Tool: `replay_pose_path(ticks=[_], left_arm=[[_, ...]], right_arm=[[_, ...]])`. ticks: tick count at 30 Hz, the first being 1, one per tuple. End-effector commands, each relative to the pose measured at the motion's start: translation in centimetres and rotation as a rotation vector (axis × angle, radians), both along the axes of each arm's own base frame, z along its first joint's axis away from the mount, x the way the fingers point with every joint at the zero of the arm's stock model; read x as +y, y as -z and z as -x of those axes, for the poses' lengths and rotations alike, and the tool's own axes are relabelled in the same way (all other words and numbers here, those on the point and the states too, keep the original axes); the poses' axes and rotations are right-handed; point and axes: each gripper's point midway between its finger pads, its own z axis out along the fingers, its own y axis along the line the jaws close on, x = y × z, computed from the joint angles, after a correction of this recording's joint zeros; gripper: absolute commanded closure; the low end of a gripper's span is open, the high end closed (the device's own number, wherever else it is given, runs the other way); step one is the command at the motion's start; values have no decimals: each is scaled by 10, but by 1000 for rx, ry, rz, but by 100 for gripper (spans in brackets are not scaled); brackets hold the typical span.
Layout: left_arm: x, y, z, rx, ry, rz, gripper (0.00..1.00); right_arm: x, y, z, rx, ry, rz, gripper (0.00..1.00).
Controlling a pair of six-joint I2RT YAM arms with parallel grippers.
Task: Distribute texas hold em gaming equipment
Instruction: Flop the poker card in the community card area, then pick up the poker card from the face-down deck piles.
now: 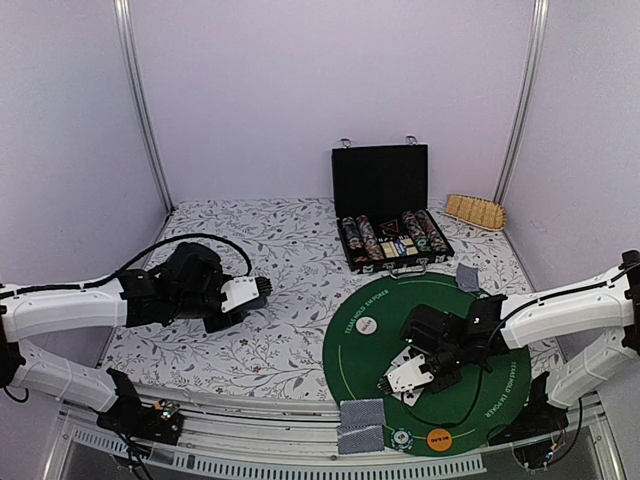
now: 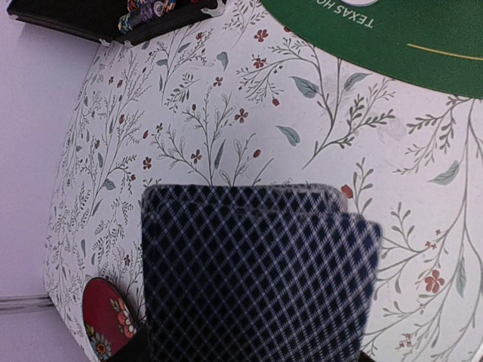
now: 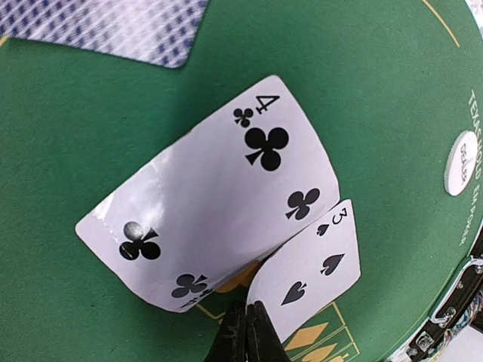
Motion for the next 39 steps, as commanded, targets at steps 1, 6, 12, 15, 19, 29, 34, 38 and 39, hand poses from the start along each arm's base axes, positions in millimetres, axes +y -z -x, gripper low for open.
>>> replay_pose_path(ticks=[1, 6, 12, 15, 19, 29, 34, 38, 39], left_arm=[[-2, 1, 3, -1, 14, 6, 51], [-2, 1, 3, -1, 13, 5, 51], [-2, 0, 3, -3, 13, 7, 51], [-2, 0, 3, -3, 13, 5, 51], [-2, 1, 3, -1, 12, 4, 51], [-4, -2, 3, 0, 18, 13, 51], [-6, -3, 3, 2, 25, 17, 51], [-7, -7, 3, -9, 26, 30, 51], [-7, -8, 3, -13, 27, 32, 51]], right_arm=[[-7, 4, 13, 36, -49, 15, 98], [-14, 10, 11, 28, -43, 63, 89], [-23, 4, 11, 23, -24, 102, 73], [-27, -1, 15, 25, -30, 121, 64], [-19, -14, 21, 33, -25, 94, 55], [91, -210, -61, 50, 430, -976, 13], [100, -255, -128, 553, 712, -1338, 1], [142, -235, -157, 878, 845, -1316, 6], [156, -235, -163, 969, 858, -1293, 8]])
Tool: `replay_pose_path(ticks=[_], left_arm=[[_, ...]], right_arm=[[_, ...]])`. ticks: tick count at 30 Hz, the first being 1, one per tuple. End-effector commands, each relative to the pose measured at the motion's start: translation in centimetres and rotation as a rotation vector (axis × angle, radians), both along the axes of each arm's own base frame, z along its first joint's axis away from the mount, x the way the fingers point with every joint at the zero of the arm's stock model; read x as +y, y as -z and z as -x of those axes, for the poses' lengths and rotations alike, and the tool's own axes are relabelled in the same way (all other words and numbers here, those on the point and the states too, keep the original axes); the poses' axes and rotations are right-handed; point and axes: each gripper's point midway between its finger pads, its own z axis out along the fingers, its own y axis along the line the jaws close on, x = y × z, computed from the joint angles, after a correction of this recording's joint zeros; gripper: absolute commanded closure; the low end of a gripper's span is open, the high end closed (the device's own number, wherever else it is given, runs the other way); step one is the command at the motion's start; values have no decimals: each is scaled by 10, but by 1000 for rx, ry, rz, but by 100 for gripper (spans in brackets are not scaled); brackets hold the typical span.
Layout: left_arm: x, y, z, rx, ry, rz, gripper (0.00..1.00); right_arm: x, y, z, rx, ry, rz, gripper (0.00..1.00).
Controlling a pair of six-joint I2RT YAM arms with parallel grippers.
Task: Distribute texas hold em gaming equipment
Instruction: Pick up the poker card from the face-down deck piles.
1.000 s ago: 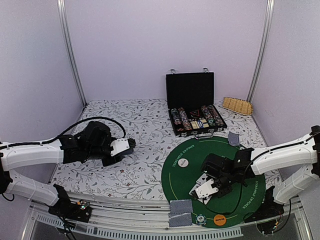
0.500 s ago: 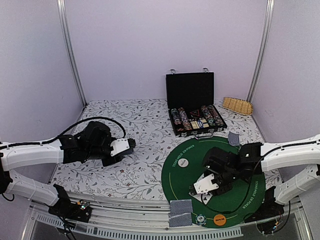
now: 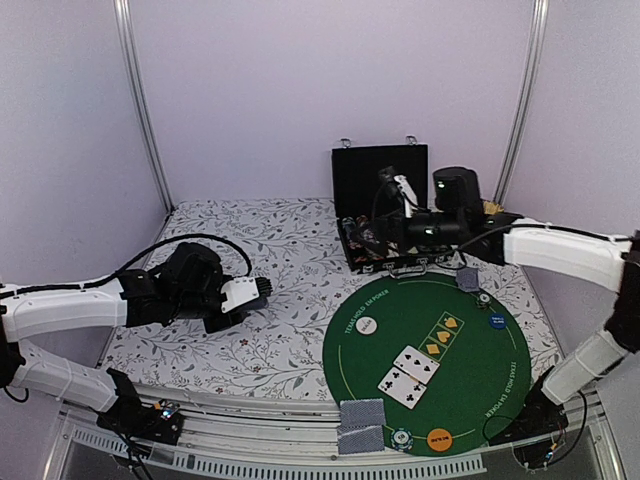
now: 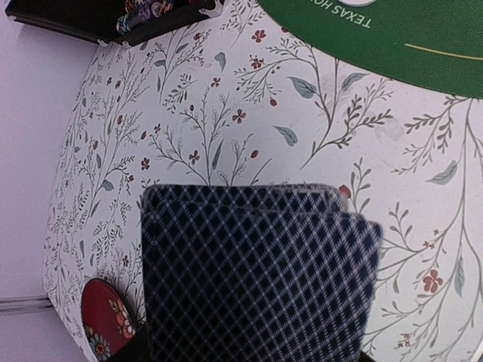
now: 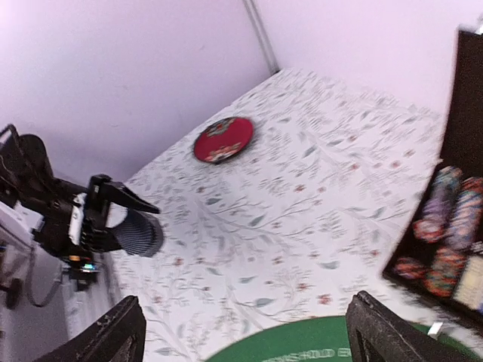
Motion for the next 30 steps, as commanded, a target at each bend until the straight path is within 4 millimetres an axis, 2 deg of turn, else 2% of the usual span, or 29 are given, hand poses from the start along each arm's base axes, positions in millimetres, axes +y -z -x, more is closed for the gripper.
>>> replay_pose_path(ticks=[1, 2, 3, 6, 8, 11, 20, 26, 30], left_arm=[[-7, -10, 2, -19, 24, 34, 51], [-7, -11, 2, -22, 22, 36, 51], [-7, -12, 2, -26, 22, 37, 51], [-6, -12, 1, -33, 19, 37, 51], [-6, -12, 2, -34, 19, 38, 51], [-6, -12, 1, -34, 20, 38, 51], [-6, -13, 0, -37, 14, 37, 51], [-6, -13, -1, -40, 10, 39, 51], [-6, -13, -1, -40, 12, 39, 51]], right_arm=[[71, 1, -2, 436, -208, -253, 9], [83, 12, -8, 502, -230, -255, 10], [96, 33, -12, 562, -244, -238, 10], [125, 49, -15, 592, -267, -222, 9], [146, 57, -5, 594, -324, -206, 9], [169, 70, 11, 619, -406, -190, 8], [200, 102, 27, 697, -460, -204, 11], [221, 108, 48, 716, -543, -202, 13], [228, 113, 48, 721, -538, -203, 13]])
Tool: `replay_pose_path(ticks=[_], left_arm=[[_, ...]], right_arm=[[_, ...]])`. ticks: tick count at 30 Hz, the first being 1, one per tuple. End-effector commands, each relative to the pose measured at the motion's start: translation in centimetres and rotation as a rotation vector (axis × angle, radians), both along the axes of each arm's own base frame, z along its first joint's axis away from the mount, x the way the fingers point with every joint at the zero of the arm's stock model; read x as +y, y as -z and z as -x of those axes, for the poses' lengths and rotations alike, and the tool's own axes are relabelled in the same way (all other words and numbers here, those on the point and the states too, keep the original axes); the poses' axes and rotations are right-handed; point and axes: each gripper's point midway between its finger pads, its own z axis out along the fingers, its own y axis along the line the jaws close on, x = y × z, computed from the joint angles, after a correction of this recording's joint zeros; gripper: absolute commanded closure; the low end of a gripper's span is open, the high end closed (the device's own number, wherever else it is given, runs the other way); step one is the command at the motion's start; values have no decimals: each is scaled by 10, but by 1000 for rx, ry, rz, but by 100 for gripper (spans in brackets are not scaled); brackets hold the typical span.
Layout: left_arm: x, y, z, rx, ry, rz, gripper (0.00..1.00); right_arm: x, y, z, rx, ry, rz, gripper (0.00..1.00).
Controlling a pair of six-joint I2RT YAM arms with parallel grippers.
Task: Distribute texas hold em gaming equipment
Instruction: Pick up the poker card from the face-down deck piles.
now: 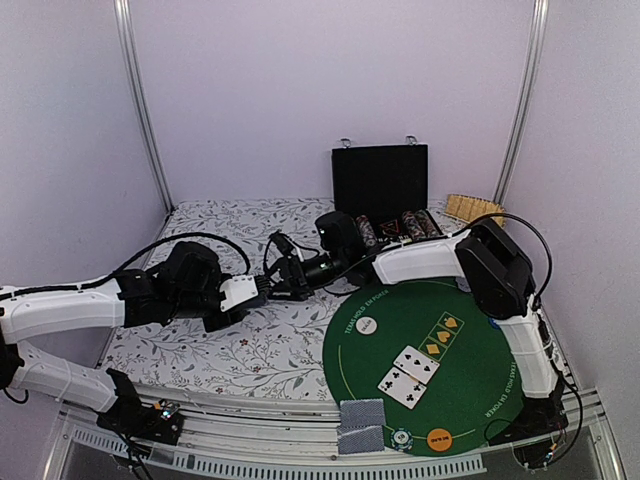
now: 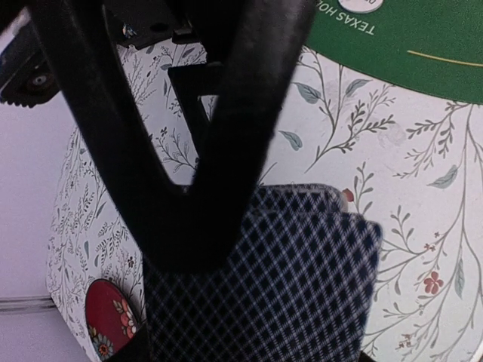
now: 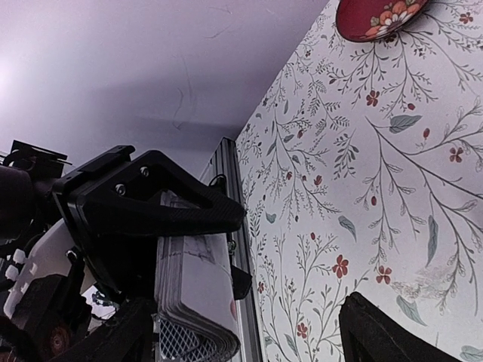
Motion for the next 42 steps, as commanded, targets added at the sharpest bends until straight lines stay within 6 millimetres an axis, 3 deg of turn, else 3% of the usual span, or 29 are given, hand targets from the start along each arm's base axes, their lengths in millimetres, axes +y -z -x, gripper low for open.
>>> replay_pose_path(ticks=[1, 3, 4, 5, 10, 14, 17, 19, 29, 35, 36, 39, 42], left_arm=[[-6, -8, -1, -26, 13, 28, 51], [-6, -9, -1, -26, 12, 28, 51], [-6, -8, -1, -27, 11, 27, 51], [-6, -8, -1, -27, 10, 26, 51], [-6, -8, -1, -28, 9, 25, 52], [-5, -8, -2, -33, 4, 24, 52], [-4, -7, -2, -31, 4, 18, 53], [-4, -6, -2, -31, 4, 15, 54], [-2, -4, -2, -31, 1, 7, 54], [-2, -3, -2, -31, 2, 3, 54], [-2, -3, -2, -30, 1, 3, 54], [-3, -4, -2, -31, 4, 4, 54], [-3, -3, -2, -30, 3, 3, 54]], right_arm=[[15, -7, 5, -11, -24, -45, 14], [18, -8, 4, -4, -21, -46, 15], [21, 9, 5, 15, -28, -27, 15], [23, 12, 6, 23, -32, -22, 16], [30, 17, 16, 31, -58, -20, 17], [27, 20, 15, 35, -48, 14, 29], [21, 15, 12, 4, -33, 33, 37], [16, -1, 10, -38, -15, 38, 40], [-1, -18, 9, -139, 18, 100, 55], [-5, -32, 11, -166, 14, 92, 71], [-5, -34, 13, -167, 7, 86, 72], [-1, -35, 17, -152, -13, 63, 54], [10, -28, 22, -136, -31, 54, 48]])
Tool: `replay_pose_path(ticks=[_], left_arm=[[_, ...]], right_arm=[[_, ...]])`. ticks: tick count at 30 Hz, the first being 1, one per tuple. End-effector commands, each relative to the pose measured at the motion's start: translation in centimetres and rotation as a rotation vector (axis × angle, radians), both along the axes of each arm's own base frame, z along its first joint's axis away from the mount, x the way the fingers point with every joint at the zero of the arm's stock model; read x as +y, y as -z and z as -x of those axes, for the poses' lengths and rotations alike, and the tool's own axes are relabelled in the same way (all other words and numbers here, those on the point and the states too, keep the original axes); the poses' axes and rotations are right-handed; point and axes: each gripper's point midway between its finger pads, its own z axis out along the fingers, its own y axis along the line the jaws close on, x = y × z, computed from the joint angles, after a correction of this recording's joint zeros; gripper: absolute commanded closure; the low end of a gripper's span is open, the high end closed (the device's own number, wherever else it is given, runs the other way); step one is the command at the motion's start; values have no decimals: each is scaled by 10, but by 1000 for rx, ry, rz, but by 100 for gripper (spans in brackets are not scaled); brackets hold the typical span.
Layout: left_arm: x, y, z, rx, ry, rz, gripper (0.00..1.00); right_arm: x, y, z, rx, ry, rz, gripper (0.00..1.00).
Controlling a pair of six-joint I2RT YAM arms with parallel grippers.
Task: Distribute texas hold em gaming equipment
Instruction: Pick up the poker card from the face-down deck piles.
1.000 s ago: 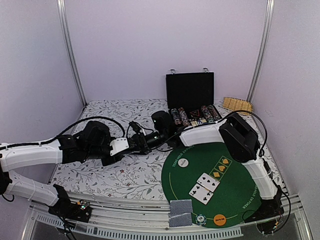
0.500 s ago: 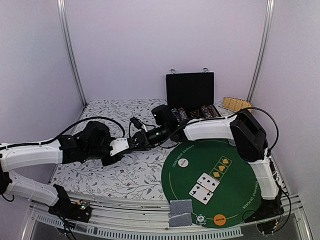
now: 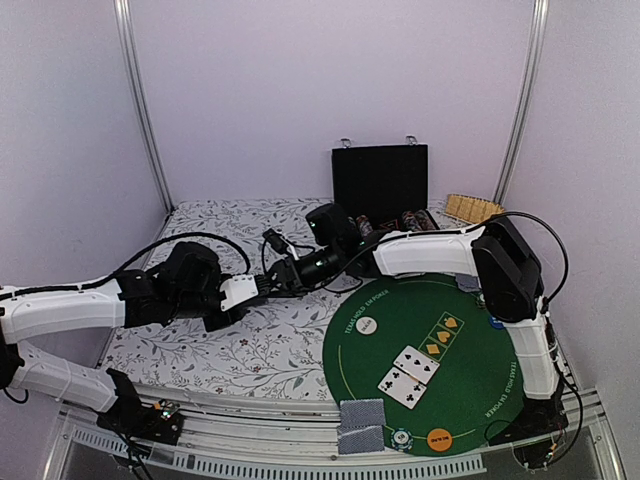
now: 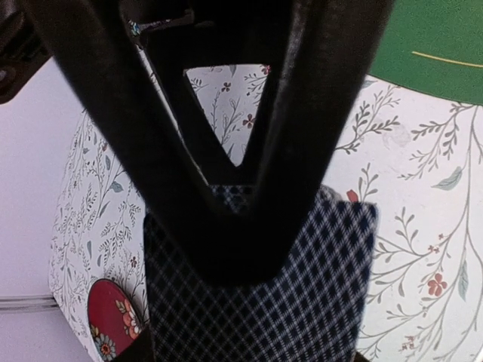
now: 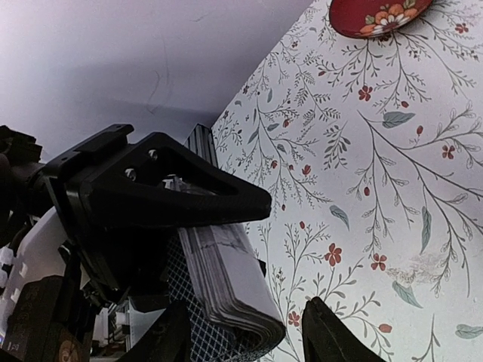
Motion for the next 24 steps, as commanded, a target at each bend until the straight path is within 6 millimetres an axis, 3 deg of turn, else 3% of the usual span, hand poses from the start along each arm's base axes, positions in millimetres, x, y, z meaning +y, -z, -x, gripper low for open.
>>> replay_pose_path(ticks=[1, 10, 19, 24], left_arm=[[-3, -3, -1, -20, 9, 4, 54], [-4, -4, 0, -20, 12, 8, 54], [-3, -3, 0, -23, 8, 3, 54], [-2, -3, 0, -23, 8, -1, 54]], right_arm=[[13, -16, 11, -12, -44, -54, 47], [25, -1, 4, 5, -28, -24, 48], [-6, -1, -11, -58, 54, 63, 62], [-12, -8, -10, -76, 62, 71, 68]])
